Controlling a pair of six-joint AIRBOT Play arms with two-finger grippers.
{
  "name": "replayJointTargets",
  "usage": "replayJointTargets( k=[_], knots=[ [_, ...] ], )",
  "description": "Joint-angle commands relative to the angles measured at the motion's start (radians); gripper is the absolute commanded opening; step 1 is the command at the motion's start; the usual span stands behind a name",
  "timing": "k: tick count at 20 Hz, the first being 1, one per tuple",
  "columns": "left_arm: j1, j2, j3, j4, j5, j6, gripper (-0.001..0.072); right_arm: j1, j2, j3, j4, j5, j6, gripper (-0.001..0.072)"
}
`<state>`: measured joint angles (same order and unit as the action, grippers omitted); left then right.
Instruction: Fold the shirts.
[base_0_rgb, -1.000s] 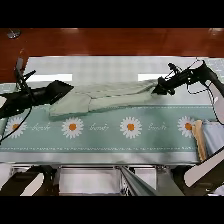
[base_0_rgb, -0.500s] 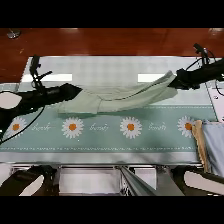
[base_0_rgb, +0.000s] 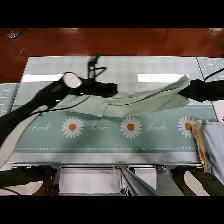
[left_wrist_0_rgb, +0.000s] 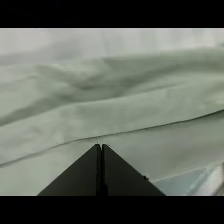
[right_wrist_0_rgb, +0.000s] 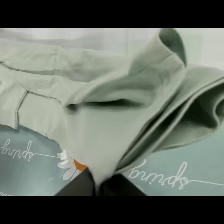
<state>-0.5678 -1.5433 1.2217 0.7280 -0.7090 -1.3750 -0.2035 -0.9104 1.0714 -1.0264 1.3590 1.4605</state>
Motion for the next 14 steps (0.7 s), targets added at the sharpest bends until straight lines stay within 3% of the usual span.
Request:
replayJointTargets(
  k=[1, 5, 9, 14],
  knots=[
    [-0.156, -0.207, 0.186, 0.043, -0.040, -0.107, 0.0024, 0.000, 0.026, -0.010, 0.000, -0.010, 0.022, 0.0026],
    [-0.283, -0.369, 0.332, 0.038, -0.027, -0.233, 0.0025, 0.000, 0.026, -0.010, 0.047, -0.059, 0.024, 0.0026],
    [-0.344, -0.468, 0.499, 0.009, -0.121, -0.235, 0.0026, 0.000, 0.026, -0.010, 0.059, -0.064, 0.020, 0.0027],
    [-0.159, -0.401, 0.570, 0.010, -0.238, -0.235, 0.0026, 0.000, 0.026, -0.010, 0.060, -0.051, 0.016, 0.0027]
  ],
)
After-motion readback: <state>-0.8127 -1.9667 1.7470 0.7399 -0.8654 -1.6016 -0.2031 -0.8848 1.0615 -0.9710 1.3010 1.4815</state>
